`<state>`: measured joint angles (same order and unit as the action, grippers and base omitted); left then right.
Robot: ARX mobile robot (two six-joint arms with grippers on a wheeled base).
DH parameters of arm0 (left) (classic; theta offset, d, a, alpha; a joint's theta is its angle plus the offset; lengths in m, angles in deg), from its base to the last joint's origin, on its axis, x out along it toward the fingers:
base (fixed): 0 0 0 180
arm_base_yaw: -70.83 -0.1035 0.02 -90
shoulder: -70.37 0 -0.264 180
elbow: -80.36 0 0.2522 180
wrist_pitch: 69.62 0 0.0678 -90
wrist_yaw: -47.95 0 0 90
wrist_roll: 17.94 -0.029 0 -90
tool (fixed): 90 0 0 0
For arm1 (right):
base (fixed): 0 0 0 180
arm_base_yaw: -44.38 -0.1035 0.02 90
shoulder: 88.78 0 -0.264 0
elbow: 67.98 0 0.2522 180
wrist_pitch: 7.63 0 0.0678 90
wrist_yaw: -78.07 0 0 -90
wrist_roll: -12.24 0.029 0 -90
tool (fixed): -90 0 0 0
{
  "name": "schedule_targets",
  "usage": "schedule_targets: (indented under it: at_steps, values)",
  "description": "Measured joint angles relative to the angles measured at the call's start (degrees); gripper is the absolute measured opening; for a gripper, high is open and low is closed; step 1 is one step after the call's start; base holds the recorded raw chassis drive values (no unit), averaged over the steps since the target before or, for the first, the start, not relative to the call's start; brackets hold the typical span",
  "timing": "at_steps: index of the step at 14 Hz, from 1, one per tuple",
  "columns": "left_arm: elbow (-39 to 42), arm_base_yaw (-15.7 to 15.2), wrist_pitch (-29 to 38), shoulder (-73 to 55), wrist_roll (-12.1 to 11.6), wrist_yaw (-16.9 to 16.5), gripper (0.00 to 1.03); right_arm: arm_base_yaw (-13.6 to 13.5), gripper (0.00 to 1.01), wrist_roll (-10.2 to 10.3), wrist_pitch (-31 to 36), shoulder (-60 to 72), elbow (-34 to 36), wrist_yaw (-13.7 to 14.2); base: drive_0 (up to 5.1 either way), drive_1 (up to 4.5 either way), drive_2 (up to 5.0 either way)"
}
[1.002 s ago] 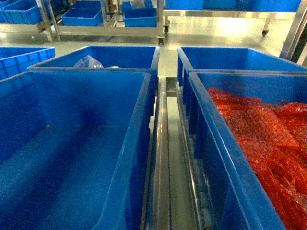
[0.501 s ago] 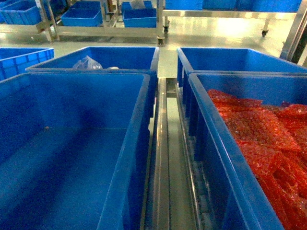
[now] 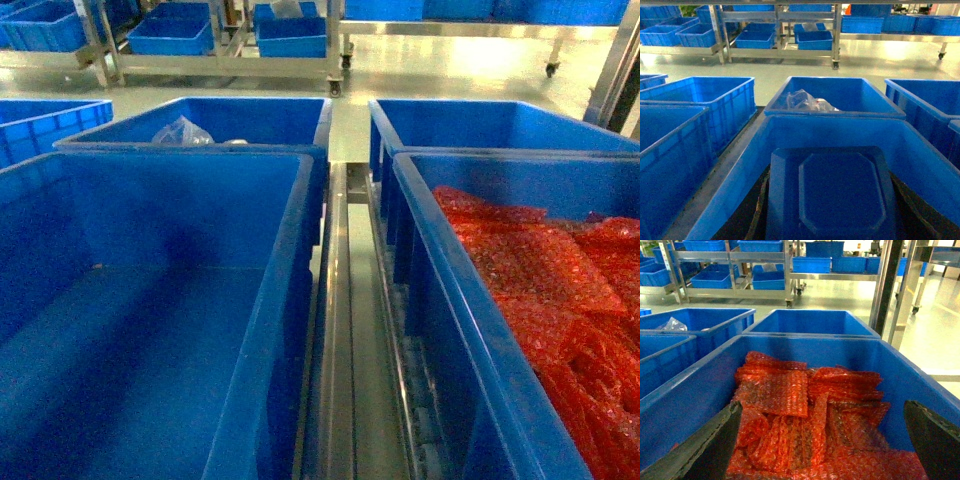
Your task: Pick blue part to blue bin on bottom shelf
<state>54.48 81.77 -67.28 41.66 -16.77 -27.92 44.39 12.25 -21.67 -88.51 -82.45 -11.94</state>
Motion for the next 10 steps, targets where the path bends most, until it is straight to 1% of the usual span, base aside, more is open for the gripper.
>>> schedule_targets:
  at_steps: [10]
  values:
    - [0.0, 0.0, 0.0, 0.0, 0.0, 0.02, 0.43, 0.0, 0.98, 0.0, -0.02, 0.0, 0.0, 0.0, 0.0, 0.0, 0.0]
